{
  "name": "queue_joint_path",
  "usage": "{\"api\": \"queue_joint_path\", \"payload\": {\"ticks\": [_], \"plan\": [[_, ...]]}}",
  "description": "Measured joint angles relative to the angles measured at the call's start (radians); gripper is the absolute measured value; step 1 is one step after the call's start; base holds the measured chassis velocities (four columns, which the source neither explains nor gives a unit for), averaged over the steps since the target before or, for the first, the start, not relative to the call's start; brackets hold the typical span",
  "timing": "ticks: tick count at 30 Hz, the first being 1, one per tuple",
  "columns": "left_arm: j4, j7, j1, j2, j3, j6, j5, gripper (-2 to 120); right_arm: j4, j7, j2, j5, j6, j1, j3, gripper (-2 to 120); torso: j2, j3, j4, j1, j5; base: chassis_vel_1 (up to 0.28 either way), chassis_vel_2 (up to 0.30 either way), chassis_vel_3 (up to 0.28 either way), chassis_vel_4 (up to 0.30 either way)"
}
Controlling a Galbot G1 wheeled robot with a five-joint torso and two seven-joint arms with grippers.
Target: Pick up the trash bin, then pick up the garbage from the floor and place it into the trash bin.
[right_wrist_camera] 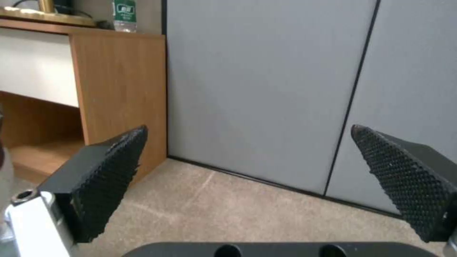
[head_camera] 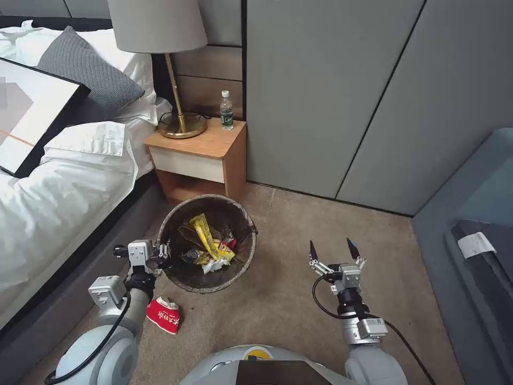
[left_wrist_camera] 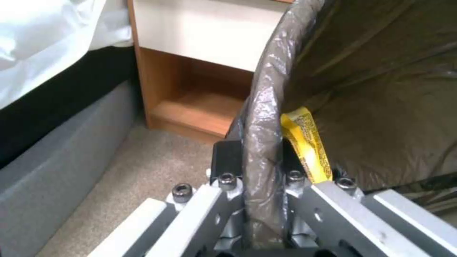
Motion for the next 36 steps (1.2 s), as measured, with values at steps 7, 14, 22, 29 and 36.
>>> {"api": "queue_joint_path", "payload": {"ticks": [7,14,22,29,36], "plan": [[-0.001,0.0,-0.002,0.002,0.001,-0.001,0.001,0,-0.006,0.004,0.001,0.0,0.0,0.003,-0.004,100,0.0,0.0,0.0001,0.0,0.0,0.0,0.0,0.0,0.0],[-0.001,0.0,-0.003,0.001,0.001,-0.001,0.001,0,-0.009,0.01,-0.001,0.0,-0.002,0.008,-0.006,100,0.0,0.0,0.0002,0.0,0.0001,0.005,0.008,0.015,0.013],[0.0,0.0,-0.004,0.001,0.0,-0.001,0.0,0,-0.013,0.012,0.0,0.0,-0.005,0.01,-0.007,100,0.0,0.0,0.0001,0.0,0.0001,0.03,0.036,0.034,0.043],[0.002,0.0,-0.003,0.002,-0.002,-0.002,-0.002,0,-0.018,0.014,-0.002,-0.001,-0.006,0.011,-0.008,100,0.0,0.0,0.0002,0.0,0.0,0.062,0.059,0.059,0.056],[0.004,-0.001,-0.002,0.001,-0.003,-0.003,-0.003,0,-0.025,0.018,-0.013,0.0,-0.009,0.015,-0.01,100,0.0,0.0,0.0001,0.0,0.0001,0.06,0.048,0.052,0.051]]}}
